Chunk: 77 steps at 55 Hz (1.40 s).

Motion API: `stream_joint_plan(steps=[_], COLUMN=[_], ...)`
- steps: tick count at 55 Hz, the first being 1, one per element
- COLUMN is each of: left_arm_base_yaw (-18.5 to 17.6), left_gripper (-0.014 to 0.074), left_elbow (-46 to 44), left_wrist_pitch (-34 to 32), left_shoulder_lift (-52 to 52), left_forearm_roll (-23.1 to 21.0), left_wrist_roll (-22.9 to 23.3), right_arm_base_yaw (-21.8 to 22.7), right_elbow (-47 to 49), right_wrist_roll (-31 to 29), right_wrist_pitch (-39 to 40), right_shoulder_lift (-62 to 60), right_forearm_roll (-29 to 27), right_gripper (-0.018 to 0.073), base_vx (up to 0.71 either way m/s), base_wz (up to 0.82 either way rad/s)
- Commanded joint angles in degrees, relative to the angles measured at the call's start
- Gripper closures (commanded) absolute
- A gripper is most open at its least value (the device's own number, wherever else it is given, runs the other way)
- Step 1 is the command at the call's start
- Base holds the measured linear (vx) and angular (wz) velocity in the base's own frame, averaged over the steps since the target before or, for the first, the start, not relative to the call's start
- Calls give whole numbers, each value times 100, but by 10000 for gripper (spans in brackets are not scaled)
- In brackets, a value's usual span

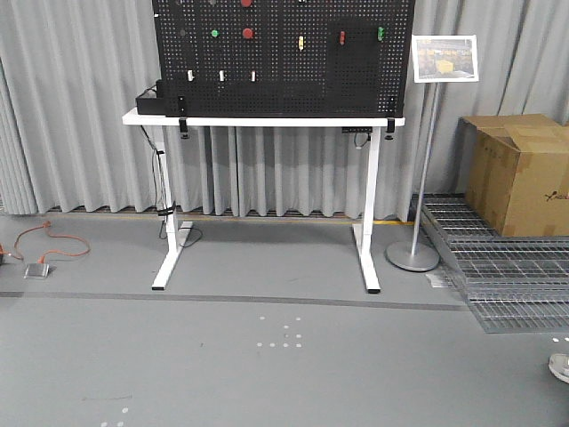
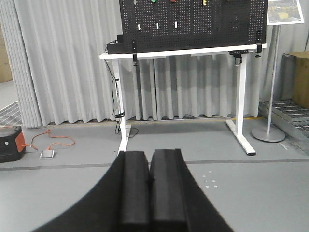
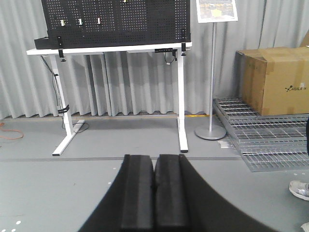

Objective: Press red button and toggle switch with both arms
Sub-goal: 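Drive the base forward toward the black pegboard on the white table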

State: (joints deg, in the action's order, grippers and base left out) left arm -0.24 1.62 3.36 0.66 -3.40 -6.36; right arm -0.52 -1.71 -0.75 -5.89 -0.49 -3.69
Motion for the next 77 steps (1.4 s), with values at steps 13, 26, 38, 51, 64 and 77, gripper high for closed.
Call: stream_joint_plan(steps=[13, 26, 38, 51, 64, 77], left_arm_base_yaw=[-24, -24, -24, -24, -24, -24], left_gripper=[594, 594, 594, 594, 594, 594], left_elbow=[62, 62, 62, 62, 62, 62], left_wrist_pitch=[-482, -482, -482, -482, -482, -482], left_shoulder_lift=[26, 26, 26, 26, 26, 26], left_forearm_roll=[-48, -48, -48, -48, -48, -48], left_wrist_roll=[59, 59, 59, 59, 59, 59], right_arm_base_yaw=[25, 25, 25, 25, 25, 25], right_elbow=[-37, -37, -37, -37, -37, -37], right_wrist_roll=[-67, -67, -67, -67, -67, -67], right_wrist_pitch=[452, 452, 452, 452, 452, 452], right_shoulder_lift=[-92, -92, -92, -92, -92, -92], right_forearm_roll=[26, 26, 26, 26, 26, 26], right_gripper=[557, 557, 557, 557, 557, 557], base_vx=[3, 7, 17, 29, 40, 51], base_wz=[-1, -3, 6, 16, -1, -6])
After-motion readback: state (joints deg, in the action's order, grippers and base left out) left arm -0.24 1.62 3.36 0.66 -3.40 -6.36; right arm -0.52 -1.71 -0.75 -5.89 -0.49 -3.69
